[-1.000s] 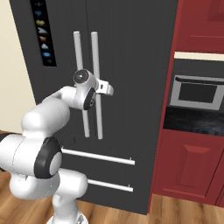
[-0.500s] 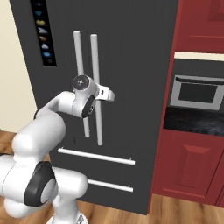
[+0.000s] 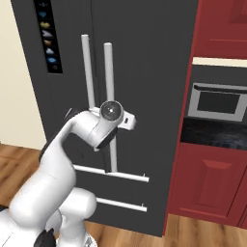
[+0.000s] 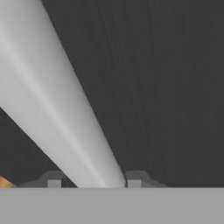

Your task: Place one of the steaks on the plate and the other in the bowl. Then place the bowl in the fridge.

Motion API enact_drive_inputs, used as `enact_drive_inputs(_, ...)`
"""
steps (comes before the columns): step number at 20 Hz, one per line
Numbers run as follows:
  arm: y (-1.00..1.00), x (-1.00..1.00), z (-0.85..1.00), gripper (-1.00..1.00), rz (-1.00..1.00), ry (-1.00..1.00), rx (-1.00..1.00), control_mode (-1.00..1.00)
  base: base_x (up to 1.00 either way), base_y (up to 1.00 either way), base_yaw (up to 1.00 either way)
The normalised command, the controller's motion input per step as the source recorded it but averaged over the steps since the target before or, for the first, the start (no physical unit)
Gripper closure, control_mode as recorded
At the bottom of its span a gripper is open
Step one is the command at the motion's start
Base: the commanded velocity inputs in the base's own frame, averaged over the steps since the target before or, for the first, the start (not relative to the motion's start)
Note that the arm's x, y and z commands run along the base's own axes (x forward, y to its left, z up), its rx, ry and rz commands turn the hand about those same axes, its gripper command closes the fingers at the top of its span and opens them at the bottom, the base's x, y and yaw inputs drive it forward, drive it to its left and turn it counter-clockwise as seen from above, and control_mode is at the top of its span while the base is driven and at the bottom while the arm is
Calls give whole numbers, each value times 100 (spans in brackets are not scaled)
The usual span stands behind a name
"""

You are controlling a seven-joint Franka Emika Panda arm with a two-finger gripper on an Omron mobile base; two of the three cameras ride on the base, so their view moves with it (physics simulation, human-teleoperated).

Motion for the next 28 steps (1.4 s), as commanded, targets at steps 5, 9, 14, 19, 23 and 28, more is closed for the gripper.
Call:
enact_drive_inputs(5,-58,-80,15,100,3,0,23,-100,0,0,0)
enact_drive_inputs(9,-57,-76,7,100,3,-2,16,-100,0,0,0)
enact_drive_inputs(14,-36,-70,0,100,1,-6,0,-100,0,0,0)
enact_drive_inputs(19,-14,-62,0,100,0,-3,0,-100,0,0,0)
enact_drive_inputs(23,24,-65,1,-100,0,-1,0,-100,0,0,0)
enact_drive_inputs(28,63,-25,14,-100,-4,2,-4,-100,0,0,0)
